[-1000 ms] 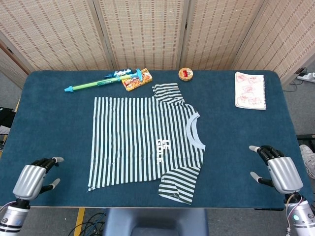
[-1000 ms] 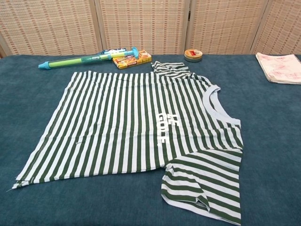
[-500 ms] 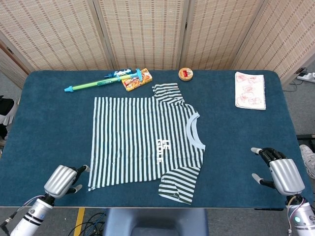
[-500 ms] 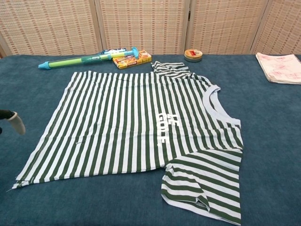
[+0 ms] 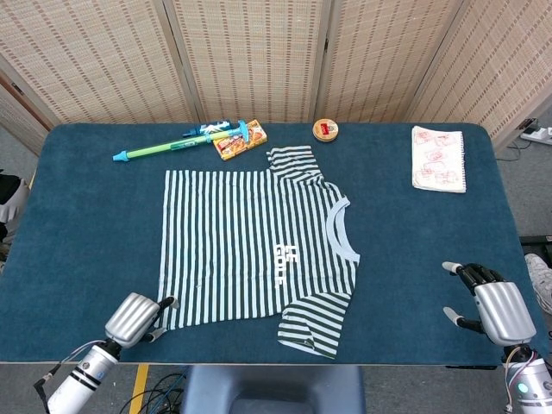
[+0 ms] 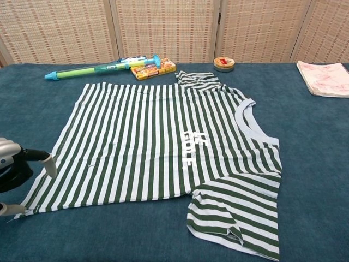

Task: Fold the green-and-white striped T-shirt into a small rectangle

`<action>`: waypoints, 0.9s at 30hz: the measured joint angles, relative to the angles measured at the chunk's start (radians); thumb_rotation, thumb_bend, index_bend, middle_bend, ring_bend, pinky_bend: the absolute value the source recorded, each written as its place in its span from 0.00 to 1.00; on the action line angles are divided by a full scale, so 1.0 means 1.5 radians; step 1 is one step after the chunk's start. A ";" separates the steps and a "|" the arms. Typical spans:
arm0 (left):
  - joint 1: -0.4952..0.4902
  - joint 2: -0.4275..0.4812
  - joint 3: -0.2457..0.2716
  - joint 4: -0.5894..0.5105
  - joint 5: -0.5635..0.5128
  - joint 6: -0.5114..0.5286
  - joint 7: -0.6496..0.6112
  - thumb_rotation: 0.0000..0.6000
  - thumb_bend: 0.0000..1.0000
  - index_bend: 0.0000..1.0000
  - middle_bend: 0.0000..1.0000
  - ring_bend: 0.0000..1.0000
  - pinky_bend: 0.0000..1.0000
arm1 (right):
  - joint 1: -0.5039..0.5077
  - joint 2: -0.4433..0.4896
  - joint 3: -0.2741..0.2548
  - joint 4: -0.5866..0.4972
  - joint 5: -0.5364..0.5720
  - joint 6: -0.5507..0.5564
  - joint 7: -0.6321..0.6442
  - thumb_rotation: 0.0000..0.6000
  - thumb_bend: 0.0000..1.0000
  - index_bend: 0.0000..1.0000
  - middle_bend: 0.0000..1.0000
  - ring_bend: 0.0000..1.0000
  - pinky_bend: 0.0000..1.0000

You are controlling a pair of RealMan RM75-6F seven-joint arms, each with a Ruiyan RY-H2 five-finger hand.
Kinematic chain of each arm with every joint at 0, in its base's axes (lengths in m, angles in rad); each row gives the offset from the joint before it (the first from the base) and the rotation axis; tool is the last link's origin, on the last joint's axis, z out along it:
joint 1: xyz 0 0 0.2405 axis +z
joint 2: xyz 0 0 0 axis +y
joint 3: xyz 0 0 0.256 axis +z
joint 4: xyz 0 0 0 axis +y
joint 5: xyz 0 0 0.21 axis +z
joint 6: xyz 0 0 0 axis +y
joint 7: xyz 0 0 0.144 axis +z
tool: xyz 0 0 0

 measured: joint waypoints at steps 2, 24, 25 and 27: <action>-0.002 -0.003 0.001 0.002 -0.004 -0.005 0.005 1.00 0.20 0.41 0.87 0.79 0.88 | -0.001 0.000 0.000 0.000 0.000 0.000 0.000 1.00 0.17 0.24 0.36 0.31 0.35; -0.019 -0.041 -0.006 0.024 -0.044 -0.021 0.022 1.00 0.20 0.41 0.88 0.80 0.88 | -0.005 -0.007 -0.001 0.006 0.005 0.000 0.006 1.00 0.18 0.24 0.36 0.31 0.35; -0.020 -0.043 -0.007 0.026 -0.045 -0.020 0.022 1.00 0.20 0.41 0.88 0.80 0.88 | -0.006 -0.007 -0.001 0.006 0.005 0.001 0.006 1.00 0.18 0.24 0.36 0.31 0.35; -0.022 -0.048 -0.011 0.032 -0.049 -0.020 0.023 1.00 0.20 0.41 0.88 0.80 0.88 | -0.006 -0.008 -0.001 0.007 0.006 0.000 0.007 1.00 0.18 0.24 0.36 0.31 0.35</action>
